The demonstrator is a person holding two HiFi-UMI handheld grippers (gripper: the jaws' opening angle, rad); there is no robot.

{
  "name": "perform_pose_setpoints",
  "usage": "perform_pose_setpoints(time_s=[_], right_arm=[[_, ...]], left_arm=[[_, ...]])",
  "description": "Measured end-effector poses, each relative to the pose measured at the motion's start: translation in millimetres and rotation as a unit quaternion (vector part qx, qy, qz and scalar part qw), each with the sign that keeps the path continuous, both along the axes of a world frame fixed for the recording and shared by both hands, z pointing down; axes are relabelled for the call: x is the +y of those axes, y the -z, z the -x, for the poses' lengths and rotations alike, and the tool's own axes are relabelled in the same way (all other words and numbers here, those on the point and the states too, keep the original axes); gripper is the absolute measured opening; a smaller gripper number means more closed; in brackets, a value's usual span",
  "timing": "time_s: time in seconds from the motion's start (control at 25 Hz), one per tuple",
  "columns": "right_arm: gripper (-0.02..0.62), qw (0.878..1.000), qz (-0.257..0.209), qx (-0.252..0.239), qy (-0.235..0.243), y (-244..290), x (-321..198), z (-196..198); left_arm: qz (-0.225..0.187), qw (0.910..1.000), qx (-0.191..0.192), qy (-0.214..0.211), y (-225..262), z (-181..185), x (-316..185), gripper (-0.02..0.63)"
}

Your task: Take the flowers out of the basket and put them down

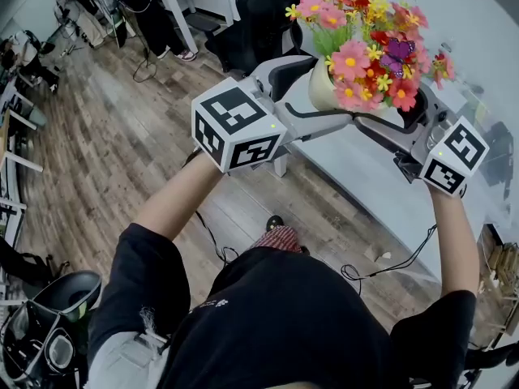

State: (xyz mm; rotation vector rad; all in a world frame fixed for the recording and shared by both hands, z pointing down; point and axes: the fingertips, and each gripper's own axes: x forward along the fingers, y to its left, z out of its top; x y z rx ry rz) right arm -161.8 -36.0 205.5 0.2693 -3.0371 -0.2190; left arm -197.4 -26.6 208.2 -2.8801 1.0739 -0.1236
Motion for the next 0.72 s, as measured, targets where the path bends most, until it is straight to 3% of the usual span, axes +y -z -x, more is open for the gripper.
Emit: perform_pose_setpoints(time_s=[0.44,0.72], right_arm=[[0.442,1.0,0.005,-0.007,-0.002,4.5,23.1,-19.1],[0.442,1.0,0.003,0.001,-0.028,4.4,25.6,-25.3]], left_arm=[[0.0,1.0,0.002,-0.002,5.1,-18.8,23.4,0.436],[0.007,0.9996,0.002,-0.029,4.1,-24.9,23.4,0.436]])
